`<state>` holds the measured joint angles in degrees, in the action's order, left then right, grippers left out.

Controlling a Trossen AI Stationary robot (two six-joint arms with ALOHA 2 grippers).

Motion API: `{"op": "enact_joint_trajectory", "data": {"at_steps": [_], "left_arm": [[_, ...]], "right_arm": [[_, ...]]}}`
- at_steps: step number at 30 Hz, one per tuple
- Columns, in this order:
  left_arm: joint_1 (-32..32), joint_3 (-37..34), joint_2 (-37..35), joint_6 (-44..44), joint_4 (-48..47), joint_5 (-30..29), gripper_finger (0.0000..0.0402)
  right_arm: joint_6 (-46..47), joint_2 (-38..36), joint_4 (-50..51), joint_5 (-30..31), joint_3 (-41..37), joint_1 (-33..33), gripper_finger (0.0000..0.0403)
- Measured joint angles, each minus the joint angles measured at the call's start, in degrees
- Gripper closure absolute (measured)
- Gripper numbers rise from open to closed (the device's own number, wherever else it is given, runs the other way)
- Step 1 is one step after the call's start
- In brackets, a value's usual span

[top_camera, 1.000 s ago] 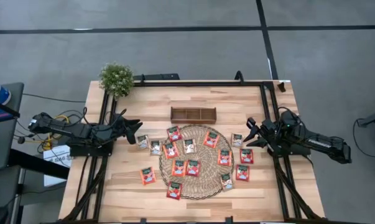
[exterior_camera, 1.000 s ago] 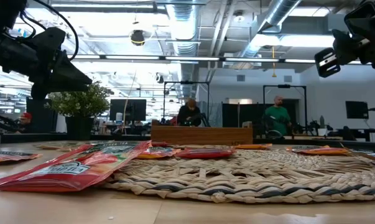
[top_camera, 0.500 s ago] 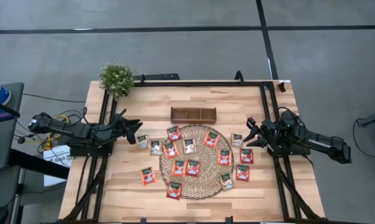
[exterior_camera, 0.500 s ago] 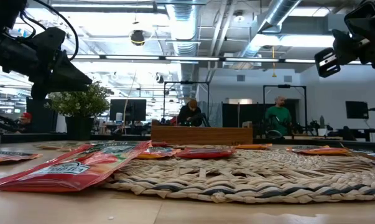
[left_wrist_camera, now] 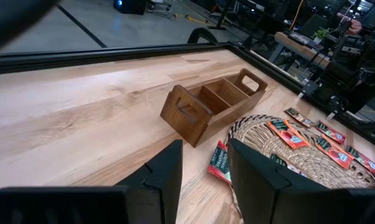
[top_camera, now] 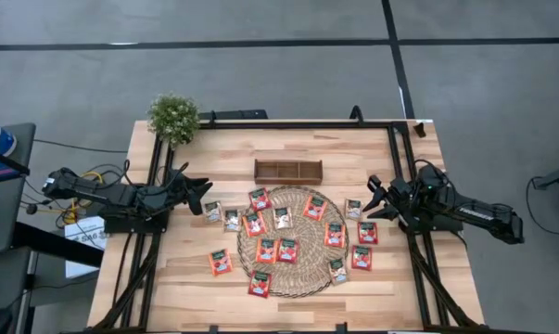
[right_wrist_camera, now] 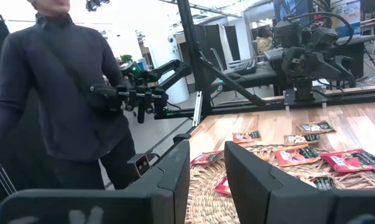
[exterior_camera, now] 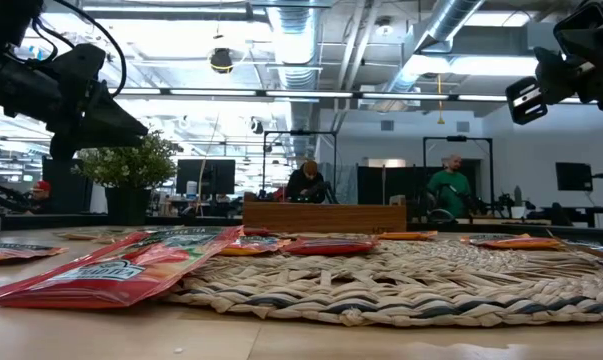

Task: Pick & Place Tea

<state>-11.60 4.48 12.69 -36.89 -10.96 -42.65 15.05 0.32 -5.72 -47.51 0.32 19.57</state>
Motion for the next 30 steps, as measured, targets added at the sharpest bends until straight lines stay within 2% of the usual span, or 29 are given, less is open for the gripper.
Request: {"op": "enact_joint_trajectory", "data": {"at_steps": [14,20,30], "left_arm": [[-0.01,-0.14,0.00,-0.02,3.09,0.15,0.0282],[0.00,-0.14,0.02,-0.02,3.21,0.14,0.0282],[0.00,-0.14,0.00,-0.01,3.32,0.07,0.0282]], "right_arm": [[0.15,0.00,-0.17,1.12,0.07,0.03,0.0310],[-0.48,0.00,-0.24,10.78,0.24,0.02,0.0310],[0.16,0.02,-0.24,33.80,0.32,0.04,0.0310]]}}
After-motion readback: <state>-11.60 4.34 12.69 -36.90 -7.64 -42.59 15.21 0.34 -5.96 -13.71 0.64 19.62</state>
